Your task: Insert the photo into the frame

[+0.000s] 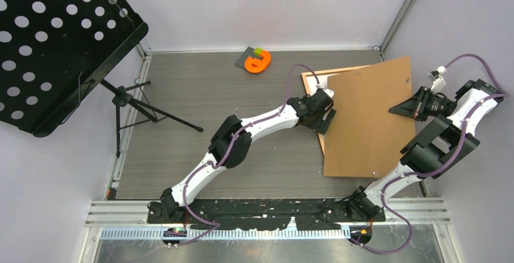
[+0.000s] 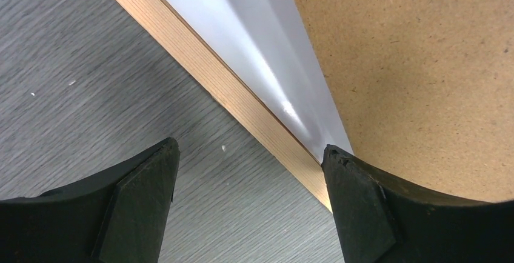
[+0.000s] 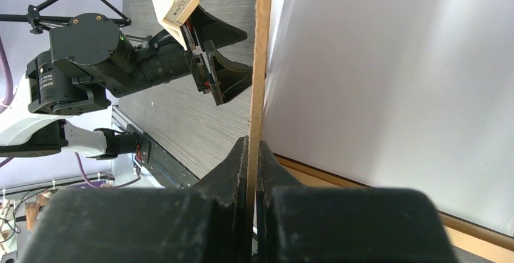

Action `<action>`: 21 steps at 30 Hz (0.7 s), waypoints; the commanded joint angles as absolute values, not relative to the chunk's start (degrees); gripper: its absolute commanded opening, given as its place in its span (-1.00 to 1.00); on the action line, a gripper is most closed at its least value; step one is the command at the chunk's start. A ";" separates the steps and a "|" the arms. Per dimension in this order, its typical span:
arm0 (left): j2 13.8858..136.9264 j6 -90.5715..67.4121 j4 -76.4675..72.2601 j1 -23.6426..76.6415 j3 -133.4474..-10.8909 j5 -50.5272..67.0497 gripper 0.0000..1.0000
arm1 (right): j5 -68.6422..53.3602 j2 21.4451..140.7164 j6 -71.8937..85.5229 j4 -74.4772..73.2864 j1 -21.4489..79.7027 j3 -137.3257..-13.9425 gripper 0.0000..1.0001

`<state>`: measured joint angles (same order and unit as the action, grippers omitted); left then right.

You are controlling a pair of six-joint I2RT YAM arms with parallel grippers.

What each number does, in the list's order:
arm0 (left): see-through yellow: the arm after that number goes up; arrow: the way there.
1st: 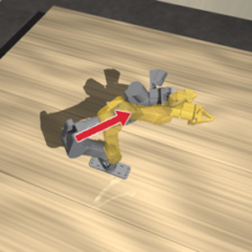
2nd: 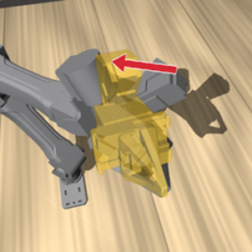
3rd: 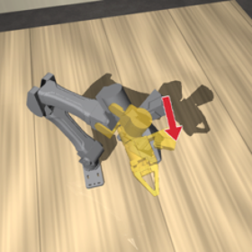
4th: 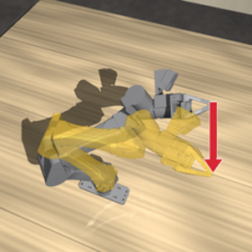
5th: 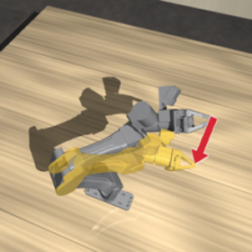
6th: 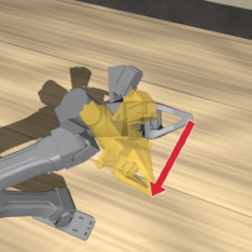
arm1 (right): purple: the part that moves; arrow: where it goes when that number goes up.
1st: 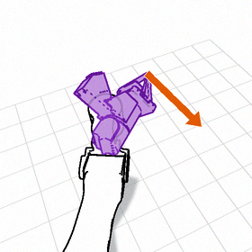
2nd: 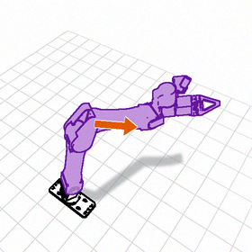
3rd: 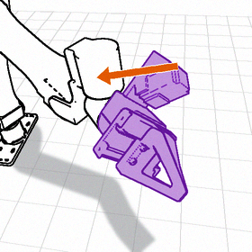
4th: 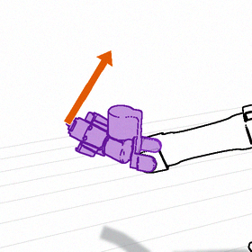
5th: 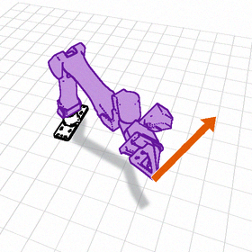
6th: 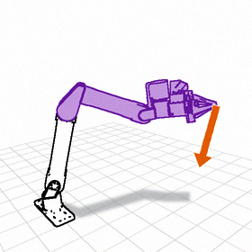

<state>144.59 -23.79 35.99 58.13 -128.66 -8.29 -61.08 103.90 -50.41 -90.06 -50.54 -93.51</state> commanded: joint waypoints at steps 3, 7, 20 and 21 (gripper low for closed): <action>141.35 -23.59 37.43 58.60 -122.02 -6.28 0.66 | -68.58 102.98 -47.28 -89.12 -53.22 -96.27 -0.89; 138.88 -23.71 36.93 57.10 -118.29 -5.02 0.49 | -69.71 102.07 -46.71 -89.12 -52.64 -94.88 -0.89; 123.37 -27.59 30.56 49.85 -94.00 -1.60 -0.69 | -73.07 101.02 -49.59 -89.40 -44.76 -86.99 -0.89; 122.34 -27.86 29.99 49.12 -92.23 -1.46 -0.79 | -73.36 101.18 -49.82 -89.45 -43.95 -86.65 -0.89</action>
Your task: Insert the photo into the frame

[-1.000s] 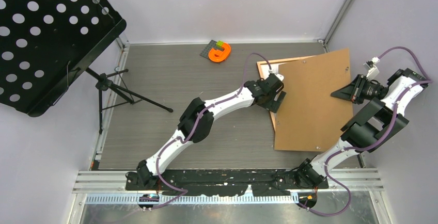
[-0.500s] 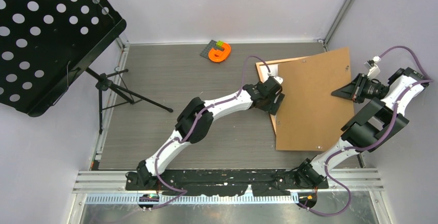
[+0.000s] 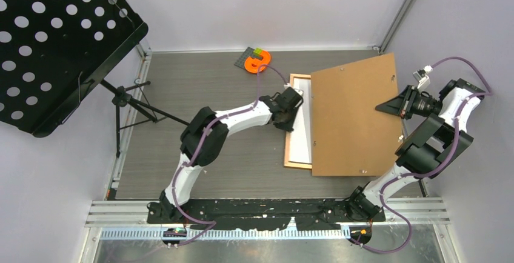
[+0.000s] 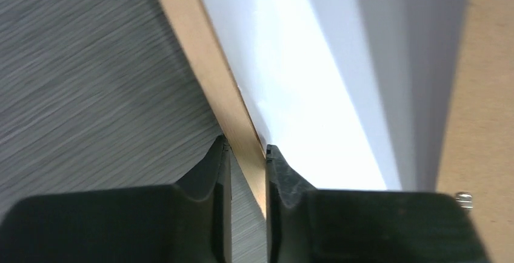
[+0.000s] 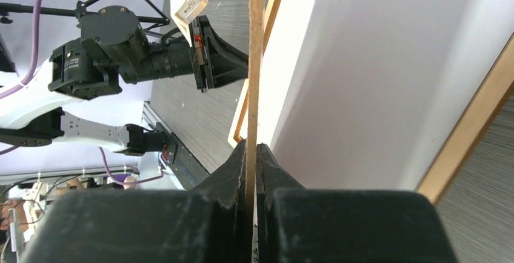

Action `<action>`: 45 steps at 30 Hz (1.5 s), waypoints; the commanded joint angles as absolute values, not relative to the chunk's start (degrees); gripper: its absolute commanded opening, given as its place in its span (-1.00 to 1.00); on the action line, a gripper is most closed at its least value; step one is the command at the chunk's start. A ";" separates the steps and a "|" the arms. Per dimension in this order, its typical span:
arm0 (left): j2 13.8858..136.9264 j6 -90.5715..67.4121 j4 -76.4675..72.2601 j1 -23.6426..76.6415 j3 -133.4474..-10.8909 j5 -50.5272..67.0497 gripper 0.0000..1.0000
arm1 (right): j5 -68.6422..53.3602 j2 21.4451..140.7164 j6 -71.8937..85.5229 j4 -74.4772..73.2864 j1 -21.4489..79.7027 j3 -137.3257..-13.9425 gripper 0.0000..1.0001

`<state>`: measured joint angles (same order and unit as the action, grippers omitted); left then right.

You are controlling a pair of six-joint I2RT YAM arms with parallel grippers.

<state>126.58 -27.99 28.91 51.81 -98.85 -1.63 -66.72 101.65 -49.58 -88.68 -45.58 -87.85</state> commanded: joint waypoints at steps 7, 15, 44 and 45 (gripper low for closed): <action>115.16 -30.96 24.03 42.83 -78.98 -0.26 -1.00 | -77.40 102.43 -50.77 -88.76 -37.46 -83.12 -0.89; 109.91 -34.68 20.04 38.17 -68.67 -0.26 -1.00 | -80.43 104.59 -47.55 -84.44 -32.52 -82.33 -0.88; 108.00 -55.41 6.22 37.50 -55.41 17.62 -1.00 | -72.61 102.03 18.90 -10.09 -26.79 -58.25 -0.89; 108.10 -55.23 6.22 37.57 -55.50 17.48 -1.00 | -72.60 102.12 18.13 -10.89 -26.67 -58.42 -0.89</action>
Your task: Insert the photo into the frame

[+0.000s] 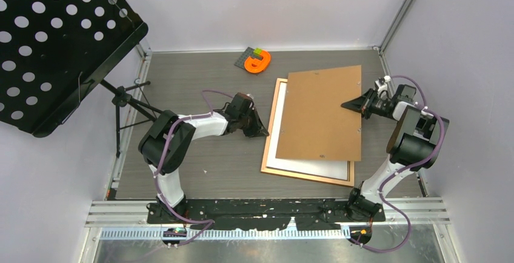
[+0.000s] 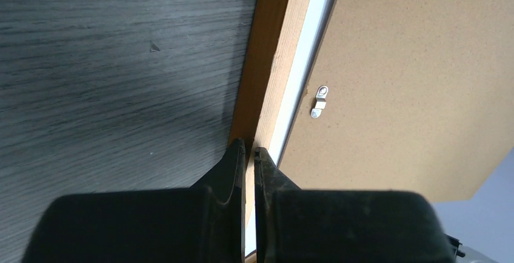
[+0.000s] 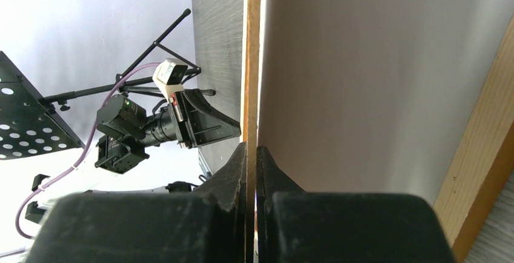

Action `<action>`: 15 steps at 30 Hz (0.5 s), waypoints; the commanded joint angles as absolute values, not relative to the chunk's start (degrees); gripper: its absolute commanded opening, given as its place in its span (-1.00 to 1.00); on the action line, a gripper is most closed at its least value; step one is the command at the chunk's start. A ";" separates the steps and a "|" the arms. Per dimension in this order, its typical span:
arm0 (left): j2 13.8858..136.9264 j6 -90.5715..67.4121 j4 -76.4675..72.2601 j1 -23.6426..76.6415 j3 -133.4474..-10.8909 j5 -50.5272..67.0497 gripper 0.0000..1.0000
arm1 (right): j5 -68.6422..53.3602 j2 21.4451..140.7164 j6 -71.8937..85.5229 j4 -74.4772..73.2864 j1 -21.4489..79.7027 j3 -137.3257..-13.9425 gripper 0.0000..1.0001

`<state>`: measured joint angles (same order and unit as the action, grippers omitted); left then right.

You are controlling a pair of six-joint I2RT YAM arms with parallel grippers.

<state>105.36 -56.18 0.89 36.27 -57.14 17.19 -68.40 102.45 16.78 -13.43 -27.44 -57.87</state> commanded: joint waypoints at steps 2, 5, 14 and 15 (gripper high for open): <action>108.35 -54.90 6.28 37.53 -55.57 17.23 -1.00 | -72.73 102.48 17.05 -12.27 -26.51 -58.72 -0.89; 108.78 -54.63 6.37 37.54 -55.88 17.27 -1.00 | -72.37 103.30 13.44 -16.25 -25.94 -59.46 -0.89; 109.06 -53.05 7.55 37.59 -56.94 15.88 -1.00 | -72.45 106.75 8.58 -22.00 -24.89 -60.61 -0.89; 109.09 -52.94 7.70 37.60 -57.03 15.86 -1.00 | -72.54 107.03 8.21 -22.57 -24.88 -60.68 -0.89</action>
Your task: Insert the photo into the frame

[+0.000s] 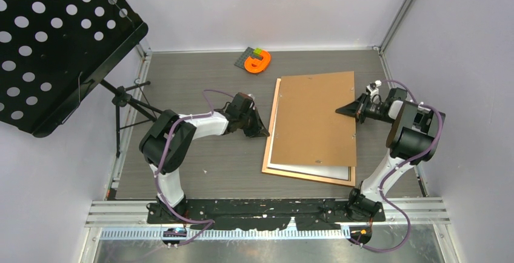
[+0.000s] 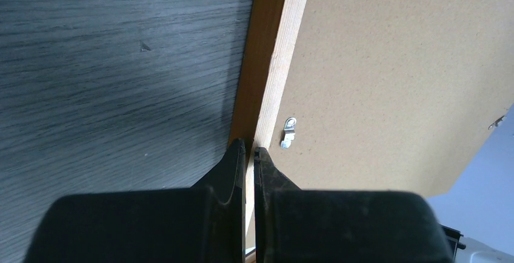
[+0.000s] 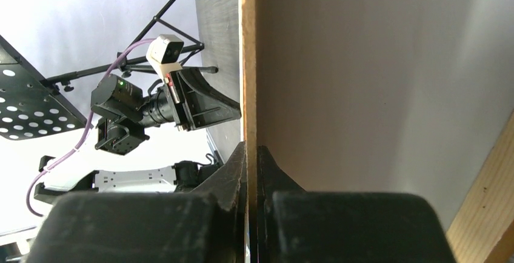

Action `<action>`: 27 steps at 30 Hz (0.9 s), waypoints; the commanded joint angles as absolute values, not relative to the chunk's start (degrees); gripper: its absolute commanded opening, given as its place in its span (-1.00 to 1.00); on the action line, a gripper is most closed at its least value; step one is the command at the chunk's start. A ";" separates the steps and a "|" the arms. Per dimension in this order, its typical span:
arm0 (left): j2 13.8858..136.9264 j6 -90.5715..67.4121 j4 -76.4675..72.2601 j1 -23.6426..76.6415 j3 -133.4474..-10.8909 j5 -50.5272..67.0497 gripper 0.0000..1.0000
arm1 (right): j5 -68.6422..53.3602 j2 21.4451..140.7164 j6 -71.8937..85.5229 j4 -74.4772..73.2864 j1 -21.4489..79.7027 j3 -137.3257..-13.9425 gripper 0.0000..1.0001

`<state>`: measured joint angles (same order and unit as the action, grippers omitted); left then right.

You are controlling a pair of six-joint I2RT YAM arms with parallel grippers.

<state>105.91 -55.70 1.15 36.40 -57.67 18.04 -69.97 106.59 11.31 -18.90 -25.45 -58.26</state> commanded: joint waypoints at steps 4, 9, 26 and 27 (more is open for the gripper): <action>109.07 -52.50 7.94 37.58 -57.23 15.36 -1.00 | -72.54 108.67 5.75 -25.73 -24.54 -61.47 -0.89; 108.94 -52.06 8.17 37.54 -57.44 14.84 -1.00 | -72.31 108.74 2.70 -29.80 -24.52 -61.87 -0.89; 108.72 -50.73 8.73 37.59 -57.92 13.25 -1.00 | -71.17 108.47 -6.42 -40.57 -24.54 -62.18 -0.89; 108.64 -50.72 8.77 37.56 -57.86 13.20 -1.00 | -71.21 108.53 -6.59 -41.13 -24.58 -62.21 -0.89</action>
<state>106.02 -53.34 2.61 36.77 -58.70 17.37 -71.02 108.92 -3.29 -35.44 -25.23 -60.77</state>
